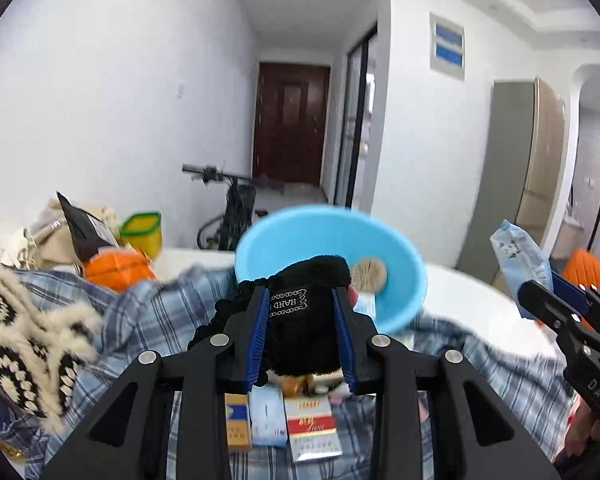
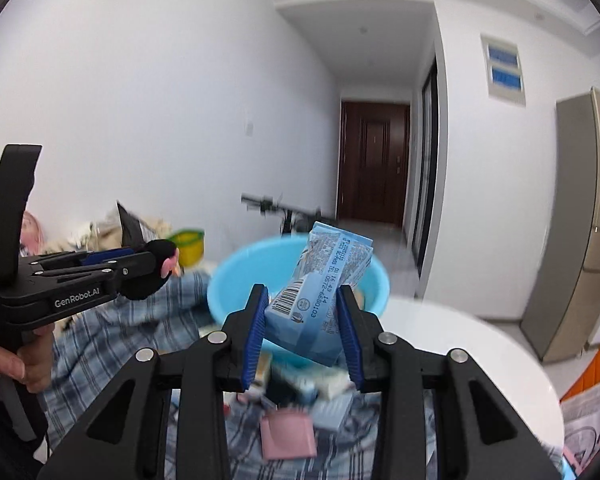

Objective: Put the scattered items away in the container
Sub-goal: 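Lift the glove and blue packet with both tools toward the basin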

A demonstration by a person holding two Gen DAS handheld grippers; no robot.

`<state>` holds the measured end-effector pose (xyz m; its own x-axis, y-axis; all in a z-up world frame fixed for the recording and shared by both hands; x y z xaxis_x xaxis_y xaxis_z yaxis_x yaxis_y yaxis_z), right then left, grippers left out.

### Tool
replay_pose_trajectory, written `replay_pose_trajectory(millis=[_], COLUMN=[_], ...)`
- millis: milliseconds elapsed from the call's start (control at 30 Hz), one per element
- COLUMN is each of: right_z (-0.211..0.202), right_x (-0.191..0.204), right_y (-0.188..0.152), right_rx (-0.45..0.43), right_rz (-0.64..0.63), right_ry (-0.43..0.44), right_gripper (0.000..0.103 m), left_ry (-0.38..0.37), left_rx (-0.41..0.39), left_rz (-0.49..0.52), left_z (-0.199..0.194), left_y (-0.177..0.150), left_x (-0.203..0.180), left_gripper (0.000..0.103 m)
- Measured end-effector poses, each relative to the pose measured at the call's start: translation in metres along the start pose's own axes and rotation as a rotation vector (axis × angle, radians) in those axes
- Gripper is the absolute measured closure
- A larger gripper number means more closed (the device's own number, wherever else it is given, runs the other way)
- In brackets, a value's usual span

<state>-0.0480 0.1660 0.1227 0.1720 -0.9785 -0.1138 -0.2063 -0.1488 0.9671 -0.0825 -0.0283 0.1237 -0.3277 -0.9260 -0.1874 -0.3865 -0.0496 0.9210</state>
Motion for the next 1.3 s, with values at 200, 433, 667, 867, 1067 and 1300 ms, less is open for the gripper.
replay_pose_trajectory(millis=[200,433,667,867,1067,1300], right_z=[-0.017,-0.004,0.043,0.098,0.161,0.226], right_x=[0.008,0.008,0.003,0.005,0.012,0.005], right_y=[0.012,0.014,0.024,0.048,0.066,0.074], right_rx=[-0.051,-0.049,-0.042,-0.041,-0.014,0.050], right_rz=[-0.010,-0.013,-0.011,-0.001,0.009,0.044], right_ry=[0.022,0.007,-0.011,-0.044,-0.056,-0.083], right_gripper=[0.070,0.070,0.070,0.070,0.070,0.070], left_ry=[0.013,-0.006,-0.038,-0.030,-0.004,0.043], left_rx=[-0.041,-0.047,-0.063,-0.089,-0.066,-0.002], left_rz=[0.012,0.050,0.066,0.015,0.051,0.016], left_z=[-0.016,-0.001,0.040,0.097,0.166,0.223], left_y=[0.011,0.016,0.040,0.068,0.091,0.111], left_x=[-0.002,-0.008,-0.005,0.021,0.038,0.060], left_gripper=[0.069,0.069,0.069,0.069,0.068,0.069])
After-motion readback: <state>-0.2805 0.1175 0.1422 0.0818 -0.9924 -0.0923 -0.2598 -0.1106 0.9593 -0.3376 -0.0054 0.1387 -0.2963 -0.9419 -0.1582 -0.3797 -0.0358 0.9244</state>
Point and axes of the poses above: each gripper's, at about its wrist camera, not at the fingertips, and z roughly the way its jaws point, x to its left, y to its top, the point moved 4 cm from there along z, roughly the way its jaws point, and after that the axes turned 14 degrees about -y, right-handed, at the moved point
